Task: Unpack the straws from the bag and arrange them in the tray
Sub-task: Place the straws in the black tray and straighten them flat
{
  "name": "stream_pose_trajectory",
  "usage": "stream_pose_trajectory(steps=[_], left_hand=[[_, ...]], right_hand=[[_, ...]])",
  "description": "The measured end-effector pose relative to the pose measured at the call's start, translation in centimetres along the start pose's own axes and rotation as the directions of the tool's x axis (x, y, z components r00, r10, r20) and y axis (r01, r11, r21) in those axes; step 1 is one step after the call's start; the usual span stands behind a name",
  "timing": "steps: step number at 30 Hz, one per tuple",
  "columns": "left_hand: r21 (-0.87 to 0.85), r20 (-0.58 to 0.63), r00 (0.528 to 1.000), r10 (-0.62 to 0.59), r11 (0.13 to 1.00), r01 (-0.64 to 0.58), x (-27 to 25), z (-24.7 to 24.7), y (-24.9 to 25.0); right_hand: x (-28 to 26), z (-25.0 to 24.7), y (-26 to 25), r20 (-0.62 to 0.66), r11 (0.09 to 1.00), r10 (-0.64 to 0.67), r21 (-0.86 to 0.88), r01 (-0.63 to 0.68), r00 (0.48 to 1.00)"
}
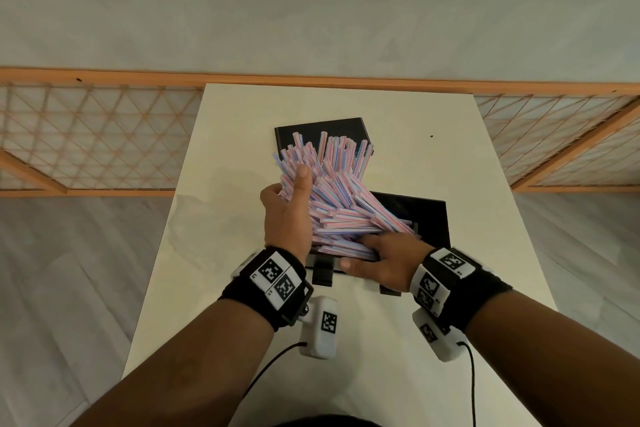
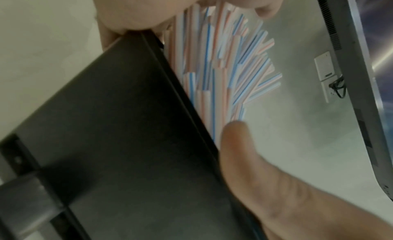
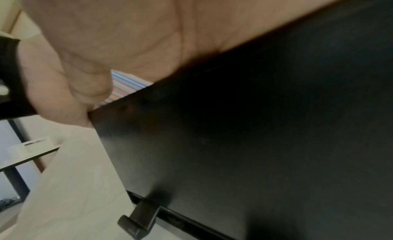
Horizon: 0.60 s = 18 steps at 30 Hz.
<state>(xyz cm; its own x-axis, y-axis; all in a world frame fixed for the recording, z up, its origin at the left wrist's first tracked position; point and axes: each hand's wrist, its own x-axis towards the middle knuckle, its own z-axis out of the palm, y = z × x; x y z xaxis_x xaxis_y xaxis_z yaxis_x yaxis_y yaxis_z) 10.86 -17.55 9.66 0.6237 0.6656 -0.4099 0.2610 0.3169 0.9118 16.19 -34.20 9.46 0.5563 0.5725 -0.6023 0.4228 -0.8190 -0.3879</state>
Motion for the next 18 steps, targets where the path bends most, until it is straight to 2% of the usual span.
stream_pose_trajectory(steps=[7,12,18], left_hand=[[-0.03,0.052,0.999,-0.009,0.999,0.01,-0.7,-0.3,-0.2],[-0.063,0.05,0.999,0.0,0.998,0.004,-0.3,-0.5,-0.9],[-0.193,0.066,0.998,-0.004,0.981,0.017,-0.4,-0.9,-0.5]], right_hand=[[1.0,-0.5,-0.3,0.049,1.0,-0.011,-0.002,0.011,0.999],[1.8,-0.8,-0.8,0.07,0.992,0.092,-0.098,-0.085,0.993],[1.8,-0.3,-1.3,0.051,1.0,0.024,0.005,-0.024,0.998]])
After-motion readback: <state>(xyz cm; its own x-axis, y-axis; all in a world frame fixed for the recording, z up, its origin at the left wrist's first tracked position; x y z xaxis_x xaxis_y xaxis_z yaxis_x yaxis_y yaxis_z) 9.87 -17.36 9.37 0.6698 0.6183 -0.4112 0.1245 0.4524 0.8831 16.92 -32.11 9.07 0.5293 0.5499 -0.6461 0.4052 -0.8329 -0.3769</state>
